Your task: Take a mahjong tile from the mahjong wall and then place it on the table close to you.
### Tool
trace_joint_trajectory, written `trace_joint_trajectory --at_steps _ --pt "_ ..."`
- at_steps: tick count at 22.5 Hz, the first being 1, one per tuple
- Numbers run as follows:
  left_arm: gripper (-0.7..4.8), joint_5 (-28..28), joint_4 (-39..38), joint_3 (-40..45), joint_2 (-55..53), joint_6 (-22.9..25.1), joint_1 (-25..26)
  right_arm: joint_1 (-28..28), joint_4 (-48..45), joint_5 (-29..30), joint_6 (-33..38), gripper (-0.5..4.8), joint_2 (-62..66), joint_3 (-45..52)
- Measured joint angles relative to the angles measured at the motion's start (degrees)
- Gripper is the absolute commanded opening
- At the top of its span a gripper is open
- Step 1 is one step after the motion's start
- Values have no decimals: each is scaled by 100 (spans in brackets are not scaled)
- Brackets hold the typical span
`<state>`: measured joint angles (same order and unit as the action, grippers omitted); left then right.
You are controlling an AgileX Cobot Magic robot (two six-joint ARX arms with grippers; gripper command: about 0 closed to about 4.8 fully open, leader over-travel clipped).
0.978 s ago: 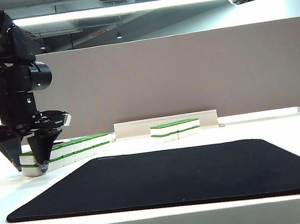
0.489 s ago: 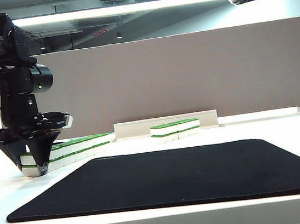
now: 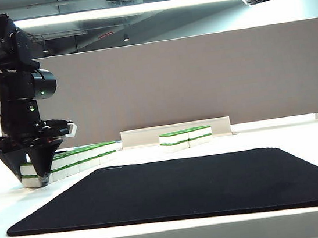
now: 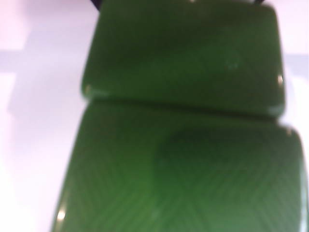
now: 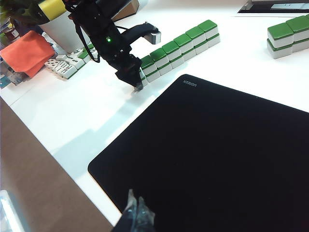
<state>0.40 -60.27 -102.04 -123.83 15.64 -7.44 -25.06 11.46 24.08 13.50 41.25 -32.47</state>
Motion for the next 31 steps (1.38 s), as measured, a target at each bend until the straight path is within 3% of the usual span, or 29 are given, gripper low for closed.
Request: trace_joint_trajectory --at_steps 8,14,21,26,31 --pt "232 35 -640 -428 136 -273 -48 0 2 2 0 -1 2 0" --pt "232 70 -1029 -879 153 -361 -723 0 0 0 0 -1 4 0" --pt "232 103 -505 -881 151 -195 -1768 13 2 0 0 -1 0 0" --pt "232 109 -74 -881 151 262 -2636 17 52 0 -2 -1 -26 0" --pt "232 109 433 -883 149 514 -3134 35 181 -2 -4 -1 -275 0"
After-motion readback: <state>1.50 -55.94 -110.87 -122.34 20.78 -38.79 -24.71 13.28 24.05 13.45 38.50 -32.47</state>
